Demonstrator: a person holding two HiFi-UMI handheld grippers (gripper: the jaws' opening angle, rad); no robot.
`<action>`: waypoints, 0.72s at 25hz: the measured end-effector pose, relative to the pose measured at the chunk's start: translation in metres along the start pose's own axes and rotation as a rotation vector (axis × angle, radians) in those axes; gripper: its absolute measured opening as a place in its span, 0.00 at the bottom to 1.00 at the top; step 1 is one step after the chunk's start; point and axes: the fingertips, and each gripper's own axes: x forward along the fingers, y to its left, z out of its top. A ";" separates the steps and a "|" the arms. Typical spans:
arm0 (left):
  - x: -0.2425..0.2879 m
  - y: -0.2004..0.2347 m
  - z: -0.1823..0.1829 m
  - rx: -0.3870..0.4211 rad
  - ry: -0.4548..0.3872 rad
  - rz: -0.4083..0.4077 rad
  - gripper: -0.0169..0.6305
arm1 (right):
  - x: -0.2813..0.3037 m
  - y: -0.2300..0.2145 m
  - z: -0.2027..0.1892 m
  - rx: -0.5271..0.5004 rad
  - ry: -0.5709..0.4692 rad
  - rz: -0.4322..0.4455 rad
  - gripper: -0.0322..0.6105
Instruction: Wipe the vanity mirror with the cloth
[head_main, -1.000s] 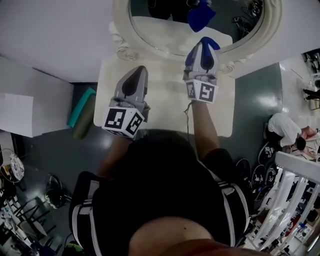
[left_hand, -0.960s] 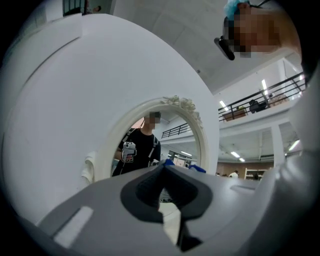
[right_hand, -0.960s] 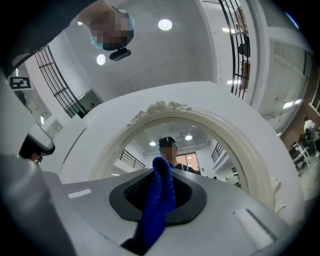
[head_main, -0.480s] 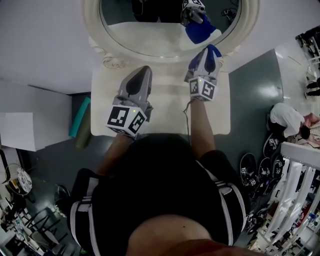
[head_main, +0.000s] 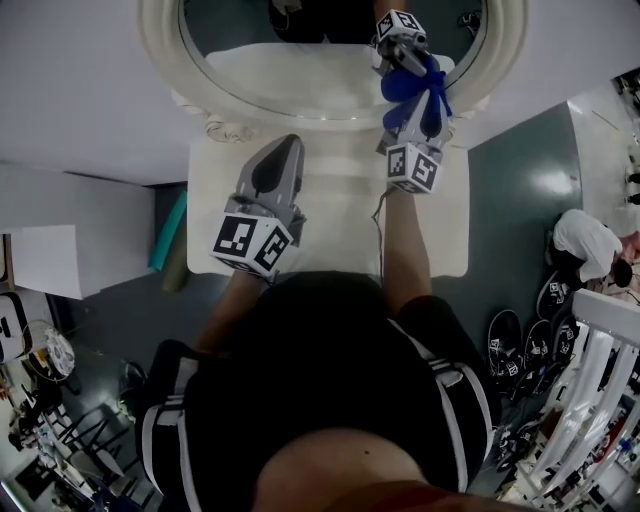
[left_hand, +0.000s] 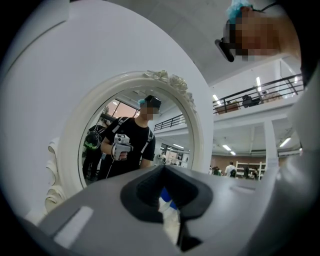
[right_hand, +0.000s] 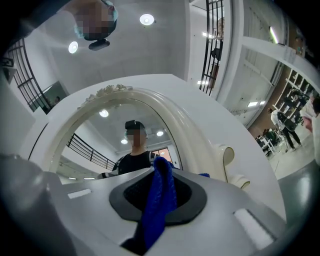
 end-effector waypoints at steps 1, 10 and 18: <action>0.001 0.001 0.000 0.000 0.001 0.004 0.04 | 0.001 0.001 0.000 0.000 -0.007 -0.001 0.11; 0.009 0.008 -0.010 -0.014 0.010 0.021 0.04 | 0.003 0.008 -0.002 0.016 -0.040 0.004 0.11; -0.009 0.030 0.003 -0.013 -0.003 0.050 0.04 | 0.009 0.040 0.000 0.090 -0.070 0.014 0.11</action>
